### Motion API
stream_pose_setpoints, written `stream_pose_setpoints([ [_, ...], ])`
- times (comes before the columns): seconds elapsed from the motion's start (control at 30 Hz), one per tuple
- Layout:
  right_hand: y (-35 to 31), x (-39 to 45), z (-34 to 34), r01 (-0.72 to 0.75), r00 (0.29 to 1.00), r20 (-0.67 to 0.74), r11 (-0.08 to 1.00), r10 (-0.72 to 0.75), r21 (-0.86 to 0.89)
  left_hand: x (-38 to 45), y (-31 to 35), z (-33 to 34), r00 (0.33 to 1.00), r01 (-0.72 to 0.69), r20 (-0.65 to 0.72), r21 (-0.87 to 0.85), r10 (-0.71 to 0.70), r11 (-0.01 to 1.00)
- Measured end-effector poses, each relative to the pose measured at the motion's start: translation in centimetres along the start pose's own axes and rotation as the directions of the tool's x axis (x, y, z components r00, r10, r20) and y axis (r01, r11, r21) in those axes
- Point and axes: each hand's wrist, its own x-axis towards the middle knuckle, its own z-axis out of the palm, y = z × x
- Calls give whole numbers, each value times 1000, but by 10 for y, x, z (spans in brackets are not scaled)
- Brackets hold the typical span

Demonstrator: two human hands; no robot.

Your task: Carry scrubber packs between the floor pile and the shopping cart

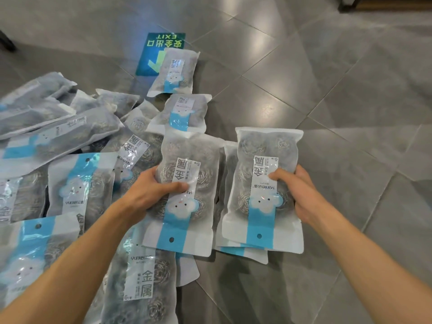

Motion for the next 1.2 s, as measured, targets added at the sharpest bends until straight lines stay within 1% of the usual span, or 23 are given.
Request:
stream_pose_setpoints([
  [0.13,-14,-9,5,12,999,40,1000,-13,28,-15,9,-6,999,-40,-7,-91,39,995],
  [0.37,-50,-27,16,109,984,133,992,-116,59,-31,41,-9,974,-213,-107,-137,199,967],
  [0.53,-77,-42,22,174,974,140,983,-180,58,-41,70,-9,946,-313,-145,-180,289,933],
  [0.6,-88,-55,23,169,976,128,984,-176,60,-53,81,-10,943,-322,-157,-186,295,928],
  [0.73,-123,-103,22,120,989,88,992,-123,39,-103,112,-23,953,-286,-158,-181,259,941],
  [0.83,-183,-157,26,84,993,78,996,-85,20,-165,157,-38,964,-239,-171,-221,204,946],
  [0.93,-275,-226,36,51,995,80,999,-51,2,-243,231,-63,972,-192,-180,-257,148,947],
  [1.0,-352,-280,47,47,991,121,999,-49,14,-303,297,-83,970,-188,-200,-279,134,942],
  [1.1,-468,-371,66,38,978,205,998,-46,44,-402,398,-112,958,-201,-252,-250,137,947],
  [1.2,-566,-453,86,28,953,303,1000,-29,6,-496,487,-138,943,-241,-282,-224,174,944],
])
